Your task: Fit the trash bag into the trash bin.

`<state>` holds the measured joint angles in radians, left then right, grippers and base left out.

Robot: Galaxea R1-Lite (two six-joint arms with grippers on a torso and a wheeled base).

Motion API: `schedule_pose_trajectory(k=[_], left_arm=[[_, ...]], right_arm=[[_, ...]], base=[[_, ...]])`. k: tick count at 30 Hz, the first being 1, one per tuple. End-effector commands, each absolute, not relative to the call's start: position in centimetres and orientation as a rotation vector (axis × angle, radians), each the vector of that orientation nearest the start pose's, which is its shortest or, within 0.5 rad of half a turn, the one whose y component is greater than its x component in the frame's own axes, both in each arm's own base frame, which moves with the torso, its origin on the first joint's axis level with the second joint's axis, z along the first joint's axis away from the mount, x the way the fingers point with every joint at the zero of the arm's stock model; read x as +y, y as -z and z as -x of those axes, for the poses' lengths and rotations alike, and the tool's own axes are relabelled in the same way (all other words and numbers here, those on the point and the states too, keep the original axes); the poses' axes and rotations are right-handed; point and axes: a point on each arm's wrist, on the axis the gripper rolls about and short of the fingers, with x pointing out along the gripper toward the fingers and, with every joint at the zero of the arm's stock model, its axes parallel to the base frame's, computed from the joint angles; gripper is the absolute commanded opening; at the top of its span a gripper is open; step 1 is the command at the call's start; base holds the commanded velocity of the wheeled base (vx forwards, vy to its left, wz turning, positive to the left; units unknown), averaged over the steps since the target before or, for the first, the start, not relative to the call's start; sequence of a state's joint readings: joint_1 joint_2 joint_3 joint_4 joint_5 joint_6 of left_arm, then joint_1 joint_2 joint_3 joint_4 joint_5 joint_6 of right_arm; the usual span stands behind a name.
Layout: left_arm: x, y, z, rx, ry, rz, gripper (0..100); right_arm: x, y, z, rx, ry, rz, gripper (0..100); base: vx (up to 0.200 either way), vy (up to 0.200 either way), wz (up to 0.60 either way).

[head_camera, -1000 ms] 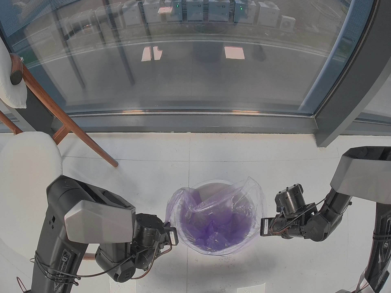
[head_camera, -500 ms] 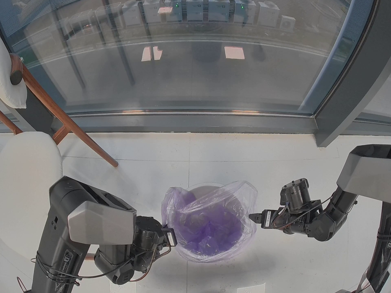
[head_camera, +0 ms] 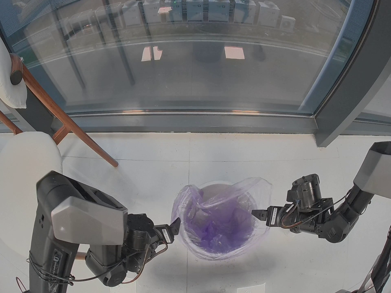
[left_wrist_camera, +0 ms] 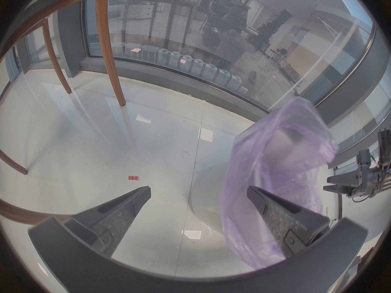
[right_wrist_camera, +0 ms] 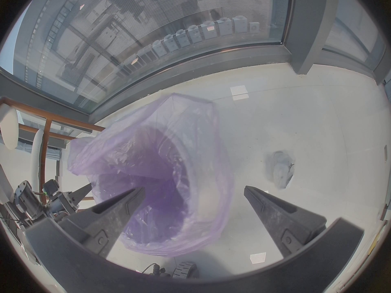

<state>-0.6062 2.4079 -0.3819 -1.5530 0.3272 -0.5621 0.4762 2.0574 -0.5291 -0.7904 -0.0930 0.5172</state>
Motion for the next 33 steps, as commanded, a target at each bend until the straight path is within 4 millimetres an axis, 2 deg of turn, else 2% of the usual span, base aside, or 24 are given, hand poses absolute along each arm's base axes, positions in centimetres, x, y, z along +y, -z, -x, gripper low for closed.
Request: schedule_pose_trajectory(k=[1, 8, 11, 16, 19, 21, 25, 27, 30, 31, 33], left_arm=[[-15.9, 0.8, -24.5, 0.434, 0.155, 0.370, 100], [-15.7, -0.2, -23.8, 0.430, 0.171, 0.394, 100], [-15.6, -2.1, -23.7, 0.378, 0.184, 0.456, 100], [-14.8, -2.3, -23.2, 0.399, 0.168, 0.495, 100], [-15.1, -3.4, -22.8, 0.398, 0.225, 0.549, 100], [-16.1, -4.2, -22.0, 0.429, 0.329, 0.598, 100], [-17.0, -4.7, -20.8, 0.500, 0.410, 0.684, 100], [-17.9, -5.1, -19.5, 0.561, 0.467, 0.788, 100], [-19.1, -5.0, -18.2, 0.598, 0.515, 0.791, 100], [-19.2, -5.0, -18.1, 0.603, 0.520, 0.790, 0], [-19.4, -5.1, -18.1, 0.603, 0.527, 0.800, 0]], right_arm=[[13.3, -4.0, -26.7, 0.736, -0.187, -0.303, 100], [13.6, -4.9, -26.5, 0.720, -0.231, -0.320, 100], [13.8, -5.4, -26.2, 0.727, -0.251, -0.372, 100], [13.7, -5.5, -26.2, 0.731, -0.238, -0.415, 100], [14.1, -5.9, -25.9, 0.734, -0.253, -0.441, 100], [15.1, -6.1, -25.4, 0.743, -0.283, -0.466, 100], [16.2, -6.1, -24.9, 0.761, -0.301, -0.503, 100], [17.6, -5.9, -23.7, 0.790, -0.336, -0.512, 100], [19.1, -5.8, -22.9, 0.805, -0.369, -0.511, 100], [19.3, -5.8, -22.9, 0.807, -0.372, -0.509, 0], [19.8, -5.2, -23.0, 0.820, -0.376, -0.499, 0]], base=[[0.000, 0.000, 0.00], [0.000, 0.000, 0.00], [0.000, 0.000, 0.00], [0.000, 0.000, 0.00], [0.000, 0.000, 0.00], [0.000, 0.000, 0.00], [0.000, 0.000, 0.00], [0.000, 0.000, 0.00], [0.000, 0.000, 0.00], [0.000, 0.000, 0.00], [0.000, 0.000, 0.00]])
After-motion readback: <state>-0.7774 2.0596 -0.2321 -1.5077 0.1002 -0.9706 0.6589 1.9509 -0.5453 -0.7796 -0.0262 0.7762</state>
